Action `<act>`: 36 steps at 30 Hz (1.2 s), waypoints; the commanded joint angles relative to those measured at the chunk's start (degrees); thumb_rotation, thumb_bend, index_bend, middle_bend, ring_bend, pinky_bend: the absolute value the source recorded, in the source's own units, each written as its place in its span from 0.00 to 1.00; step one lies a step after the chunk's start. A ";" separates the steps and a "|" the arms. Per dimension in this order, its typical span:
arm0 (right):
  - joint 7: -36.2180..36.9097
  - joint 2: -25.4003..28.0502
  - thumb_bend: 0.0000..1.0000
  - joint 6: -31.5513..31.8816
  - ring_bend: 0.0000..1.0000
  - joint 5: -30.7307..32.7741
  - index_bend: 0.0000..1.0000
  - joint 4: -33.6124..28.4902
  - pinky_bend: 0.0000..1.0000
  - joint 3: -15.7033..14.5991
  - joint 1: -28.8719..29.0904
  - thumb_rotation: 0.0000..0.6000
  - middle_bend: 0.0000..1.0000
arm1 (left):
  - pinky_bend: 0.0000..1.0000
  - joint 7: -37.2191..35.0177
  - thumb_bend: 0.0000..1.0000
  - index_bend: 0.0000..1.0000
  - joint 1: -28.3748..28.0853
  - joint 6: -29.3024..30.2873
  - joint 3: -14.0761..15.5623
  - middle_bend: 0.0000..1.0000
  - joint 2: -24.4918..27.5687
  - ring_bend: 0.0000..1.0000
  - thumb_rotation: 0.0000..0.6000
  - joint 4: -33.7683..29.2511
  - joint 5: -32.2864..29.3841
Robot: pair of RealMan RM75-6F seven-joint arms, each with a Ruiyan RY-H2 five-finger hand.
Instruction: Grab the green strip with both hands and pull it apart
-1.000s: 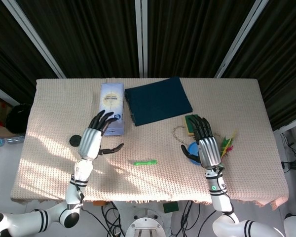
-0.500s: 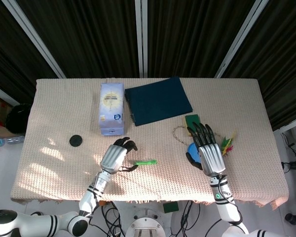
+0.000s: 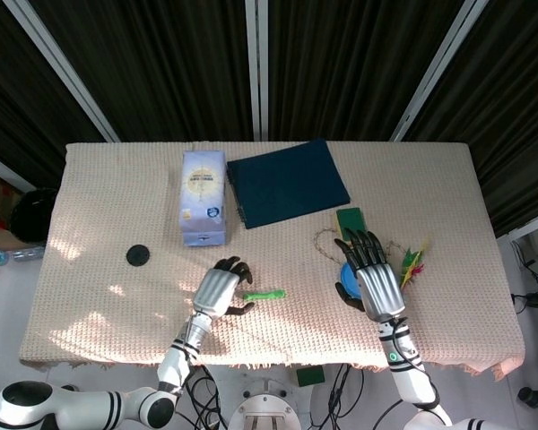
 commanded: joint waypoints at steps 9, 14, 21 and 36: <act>0.02 -0.33 0.29 -1.30 0.00 -0.06 0.15 -0.61 0.00 0.35 0.64 1.00 0.00 | 0.22 0.65 0.21 0.47 -0.03 -0.55 -0.03 0.29 -0.76 0.17 0.92 0.77 -0.70; -0.30 -0.39 0.29 -1.81 0.00 0.53 0.15 -0.52 0.00 0.52 0.69 1.00 0.00 | 0.22 0.13 0.21 0.47 -0.50 -1.31 -0.37 0.29 -1.26 0.17 0.92 1.11 -0.69; -0.43 -0.32 0.29 -2.13 0.00 0.87 0.15 -0.52 0.00 0.73 0.76 1.00 0.00 | 0.22 0.50 0.21 0.48 -1.38 -2.49 -1.13 0.29 -2.50 0.17 0.94 2.98 -1.52; 0.83 -0.95 0.29 -2.70 0.00 1.19 0.15 0.80 0.00 0.70 0.87 1.00 0.00 | 0.22 1.58 0.29 0.53 -1.71 -3.07 -1.66 0.29 -2.73 0.17 0.96 4.01 -3.24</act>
